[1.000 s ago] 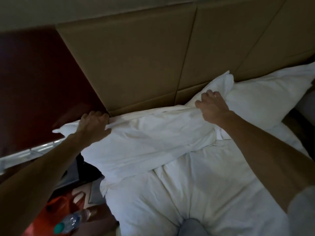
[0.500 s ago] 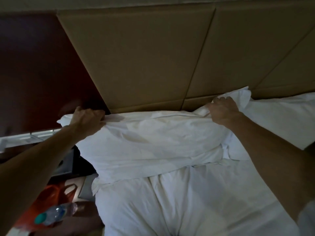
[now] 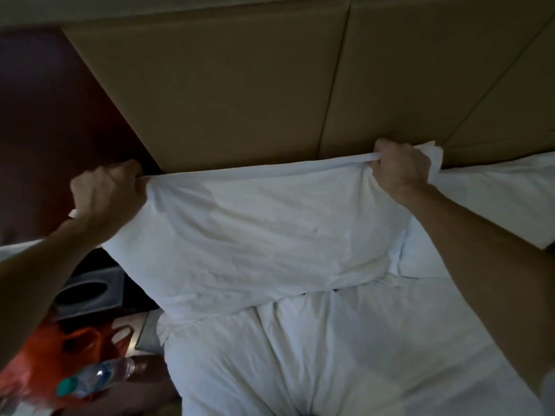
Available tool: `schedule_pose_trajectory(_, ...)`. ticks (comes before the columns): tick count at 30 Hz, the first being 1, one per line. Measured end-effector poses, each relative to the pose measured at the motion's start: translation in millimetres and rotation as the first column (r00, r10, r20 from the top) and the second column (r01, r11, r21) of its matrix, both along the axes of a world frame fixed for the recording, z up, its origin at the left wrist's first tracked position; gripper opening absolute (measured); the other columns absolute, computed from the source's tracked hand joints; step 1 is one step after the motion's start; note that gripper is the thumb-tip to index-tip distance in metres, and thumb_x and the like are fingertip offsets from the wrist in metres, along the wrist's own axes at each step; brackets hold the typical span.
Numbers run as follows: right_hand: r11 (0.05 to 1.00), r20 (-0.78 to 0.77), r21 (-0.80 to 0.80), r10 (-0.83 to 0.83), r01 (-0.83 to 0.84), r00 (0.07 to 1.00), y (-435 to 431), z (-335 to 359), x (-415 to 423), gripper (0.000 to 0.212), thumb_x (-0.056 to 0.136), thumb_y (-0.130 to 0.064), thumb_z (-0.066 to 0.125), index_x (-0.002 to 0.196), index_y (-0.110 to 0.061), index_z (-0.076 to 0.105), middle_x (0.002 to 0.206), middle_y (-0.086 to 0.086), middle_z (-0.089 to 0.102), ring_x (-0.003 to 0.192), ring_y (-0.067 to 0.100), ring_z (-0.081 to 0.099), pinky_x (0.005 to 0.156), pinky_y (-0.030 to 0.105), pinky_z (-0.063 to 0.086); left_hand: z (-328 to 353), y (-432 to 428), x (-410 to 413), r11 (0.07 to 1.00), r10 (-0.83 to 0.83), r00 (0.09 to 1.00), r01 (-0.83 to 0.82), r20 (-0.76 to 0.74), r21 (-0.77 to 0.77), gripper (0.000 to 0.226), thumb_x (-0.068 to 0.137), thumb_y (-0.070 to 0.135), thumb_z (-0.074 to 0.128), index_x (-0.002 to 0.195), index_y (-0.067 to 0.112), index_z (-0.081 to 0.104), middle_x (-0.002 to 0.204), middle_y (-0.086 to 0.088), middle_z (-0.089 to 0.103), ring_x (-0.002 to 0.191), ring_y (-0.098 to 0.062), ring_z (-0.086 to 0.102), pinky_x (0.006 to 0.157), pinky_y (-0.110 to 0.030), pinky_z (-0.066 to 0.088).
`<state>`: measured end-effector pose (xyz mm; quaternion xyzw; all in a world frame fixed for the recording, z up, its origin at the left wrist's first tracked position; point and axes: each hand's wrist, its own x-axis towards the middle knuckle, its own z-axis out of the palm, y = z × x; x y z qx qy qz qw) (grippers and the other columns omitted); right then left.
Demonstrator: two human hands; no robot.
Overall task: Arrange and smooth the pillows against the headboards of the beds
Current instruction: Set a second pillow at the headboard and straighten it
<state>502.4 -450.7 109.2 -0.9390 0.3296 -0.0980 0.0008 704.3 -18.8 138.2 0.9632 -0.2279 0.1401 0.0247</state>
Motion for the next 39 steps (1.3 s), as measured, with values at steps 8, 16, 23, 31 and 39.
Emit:
schedule_pose_trajectory(8, 0.999, 0.184, 0.011, 0.028, -0.03, 0.982, -6.0, -7.2, -9.1, 0.015, 0.097, -0.031, 0.055, 0.093, -0.017, 0.056, 0.079, 0.011, 0.065, 0.077, 0.035, 0.065, 0.067, 0.039, 0.048, 2.0, -2.8, 11.5, 0.981, 0.067, 0.996, -0.054, 0.065, -0.184, 0.015, 0.091, 0.03, 0.06, 0.094, 0.017, 0.066, 0.077, -0.017, 0.068, 0.07, -0.045, 0.064, 0.064, -0.048, 0.051)
schedule_pose_trajectory(16, 0.905, -0.195, 0.424, 0.077, 0.013, 0.978, -2.1, -21.3, -12.9, 0.038, 0.098, -0.029, 0.052, 0.135, -0.031, 0.05, 0.129, 0.009, 0.062, 0.116, 0.033, 0.058, 0.091, 0.039, 0.049, -20.9, -10.6, 7.6, 0.989, 0.142, 0.977, -0.148, -0.161, -0.028, 0.023, 0.096, 0.03, 0.056, 0.106, 0.014, 0.069, 0.089, -0.025, 0.07, 0.08, -0.047, 0.066, 0.067, -0.043, 0.044)
schedule_pose_trajectory(23, 0.873, -0.077, 0.476, 0.16, -0.105, 0.984, 16.4, -32.7, -53.8, 0.073, 0.099, -0.02, 0.053, 0.157, -0.033, 0.011, 0.146, 0.01, 0.051, 0.117, 0.034, 0.059, 0.095, 0.042, 0.051, -70.8, -28.1, -53.4, 0.998, -0.065, 0.965, 0.059, -0.253, -0.033, 0.06, 0.092, 0.04, 0.062, 0.131, 0.004, 0.035, 0.111, -0.03, 0.063, 0.095, -0.049, 0.064, 0.073, -0.053, 0.052)
schedule_pose_trajectory(31, 0.85, -0.012, 0.527, -0.017, 0.021, 1.0, 6.5, -68.6, -106.8, 0.06, 0.095, -0.02, 0.054, 0.148, -0.024, 0.028, 0.14, 0.01, 0.054, 0.123, 0.031, 0.056, 0.098, 0.046, 0.049, -101.6, -109.3, -134.4, 0.862, -0.507, 0.856, 0.506, -0.097, -0.045, 0.06, 0.09, 0.035, 0.059, 0.142, 0.008, 0.043, 0.146, -0.019, 0.044, 0.133, -0.037, 0.044, 0.11, -0.048, 0.034)
schedule_pose_trajectory(39, 0.696, -0.102, 0.7, -0.124, 0.159, 0.987, -16.0, -116.7, -149.0, 0.055, 0.095, -0.026, 0.058, 0.146, -0.017, 0.038, 0.145, 0.01, 0.049, 0.13, 0.028, 0.049, 0.095, 0.031, 0.039, -100.5, -280.2, -184.3, 0.579, -0.734, 0.661, 0.728, -0.153, 0.369, 0.105, 0.082, 0.067, 0.062, 0.16, 0.026, 0.005, 0.165, -0.025, 0.001, 0.154, -0.039, 0.009, 0.121, -0.062, 0.015)
